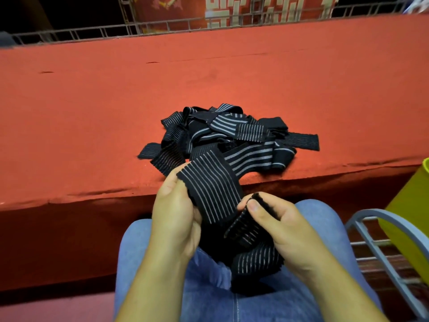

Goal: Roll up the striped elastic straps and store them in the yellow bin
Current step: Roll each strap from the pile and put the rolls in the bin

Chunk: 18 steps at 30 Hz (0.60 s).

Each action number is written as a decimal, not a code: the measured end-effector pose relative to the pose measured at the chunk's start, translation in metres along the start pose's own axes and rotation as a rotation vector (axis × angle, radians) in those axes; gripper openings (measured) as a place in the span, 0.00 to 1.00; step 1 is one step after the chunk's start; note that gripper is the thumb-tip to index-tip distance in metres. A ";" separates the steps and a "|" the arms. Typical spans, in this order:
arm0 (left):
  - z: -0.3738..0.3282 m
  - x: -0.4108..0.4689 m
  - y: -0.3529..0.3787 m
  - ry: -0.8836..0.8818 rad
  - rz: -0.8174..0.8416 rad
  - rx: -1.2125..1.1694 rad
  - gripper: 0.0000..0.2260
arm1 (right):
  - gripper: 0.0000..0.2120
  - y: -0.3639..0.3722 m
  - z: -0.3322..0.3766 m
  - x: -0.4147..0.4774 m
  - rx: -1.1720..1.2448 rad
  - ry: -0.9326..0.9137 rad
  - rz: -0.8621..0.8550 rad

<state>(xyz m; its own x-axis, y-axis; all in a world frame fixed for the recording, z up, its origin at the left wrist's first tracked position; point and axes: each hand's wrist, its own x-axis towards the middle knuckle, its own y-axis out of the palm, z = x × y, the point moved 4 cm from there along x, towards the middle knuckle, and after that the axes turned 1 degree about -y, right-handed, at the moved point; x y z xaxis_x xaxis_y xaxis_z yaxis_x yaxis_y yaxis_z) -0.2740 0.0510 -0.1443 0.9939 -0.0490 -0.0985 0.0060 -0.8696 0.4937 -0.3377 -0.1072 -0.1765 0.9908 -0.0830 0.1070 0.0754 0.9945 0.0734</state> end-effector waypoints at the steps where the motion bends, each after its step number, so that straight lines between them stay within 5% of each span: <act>1: 0.001 0.000 0.000 -0.010 0.002 0.010 0.12 | 0.09 0.000 0.001 0.000 0.009 -0.001 -0.012; 6: 0.006 0.002 -0.002 0.022 0.066 0.179 0.13 | 0.06 -0.003 0.010 0.001 0.124 -0.041 -0.080; 10: 0.004 -0.004 0.002 0.160 0.282 0.431 0.23 | 0.07 -0.004 0.018 0.004 0.201 -0.069 -0.125; 18: -0.002 -0.012 0.008 0.329 0.379 0.580 0.10 | 0.12 -0.001 0.023 0.004 0.337 -0.062 -0.167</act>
<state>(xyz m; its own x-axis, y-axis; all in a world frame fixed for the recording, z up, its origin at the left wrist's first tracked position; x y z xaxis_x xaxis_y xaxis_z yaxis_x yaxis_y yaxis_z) -0.2853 0.0456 -0.1378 0.8987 -0.3254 0.2942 -0.3099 -0.9456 -0.0992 -0.3364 -0.1104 -0.1533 0.9585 -0.2562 0.1249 0.1839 0.8906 0.4159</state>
